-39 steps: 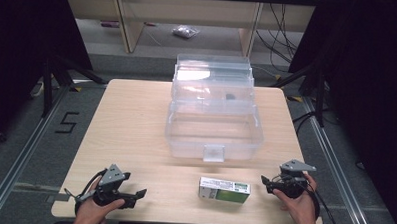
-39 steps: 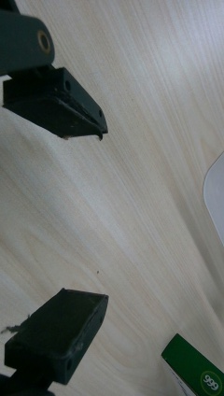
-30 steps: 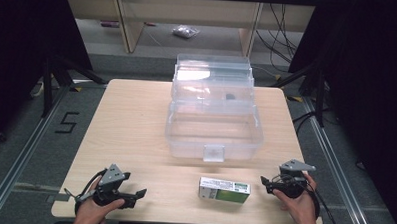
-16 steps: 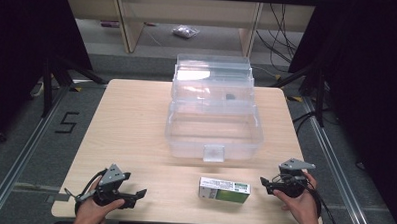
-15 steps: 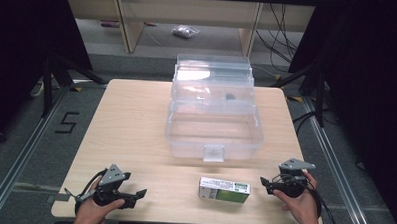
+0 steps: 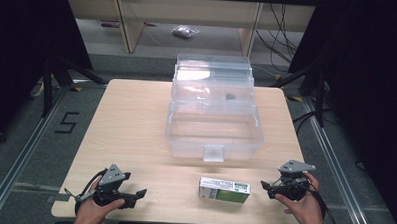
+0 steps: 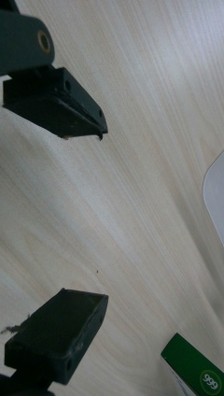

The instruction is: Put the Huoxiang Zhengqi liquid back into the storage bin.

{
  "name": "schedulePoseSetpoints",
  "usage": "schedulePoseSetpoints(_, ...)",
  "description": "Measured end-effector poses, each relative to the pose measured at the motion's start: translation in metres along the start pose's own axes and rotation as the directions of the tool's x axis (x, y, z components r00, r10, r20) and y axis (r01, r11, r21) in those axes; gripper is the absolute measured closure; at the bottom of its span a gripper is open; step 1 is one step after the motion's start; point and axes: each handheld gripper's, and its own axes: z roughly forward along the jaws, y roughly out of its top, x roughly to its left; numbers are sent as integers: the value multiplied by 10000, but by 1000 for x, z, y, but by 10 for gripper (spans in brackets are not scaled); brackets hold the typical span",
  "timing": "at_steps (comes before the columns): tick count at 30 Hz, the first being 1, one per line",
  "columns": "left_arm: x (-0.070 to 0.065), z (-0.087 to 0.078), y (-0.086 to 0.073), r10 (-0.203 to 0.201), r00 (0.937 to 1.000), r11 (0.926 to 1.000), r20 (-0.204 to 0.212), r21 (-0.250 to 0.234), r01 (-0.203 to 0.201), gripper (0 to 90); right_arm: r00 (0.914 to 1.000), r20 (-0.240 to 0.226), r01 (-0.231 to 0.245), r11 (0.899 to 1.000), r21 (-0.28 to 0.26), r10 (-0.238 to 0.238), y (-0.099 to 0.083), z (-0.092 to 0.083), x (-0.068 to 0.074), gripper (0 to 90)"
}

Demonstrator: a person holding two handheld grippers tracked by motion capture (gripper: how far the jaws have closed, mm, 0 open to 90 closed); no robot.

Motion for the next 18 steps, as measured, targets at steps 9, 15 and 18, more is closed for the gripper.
schedulePoseSetpoints(9, 0, 1, 0, 48, 10000, 10000, -24, -34, -48, 148, 9935, -554, 1009, 9947, 187, -997, 0, -24, 19, 173)
schedulePoseSetpoints(15, 0, 1, -1, 27, 10000, 10000, -42, -94, -28, 148, 9786, -1108, 1792, 9829, 424, -1736, 2, -34, 36, 170)
schedulePoseSetpoints(18, 0, 1, -1, 64, 10000, 10000, -54, -70, -64, 149, 9740, -1302, 1913, 9809, 360, -1852, 3, -35, 44, 172)
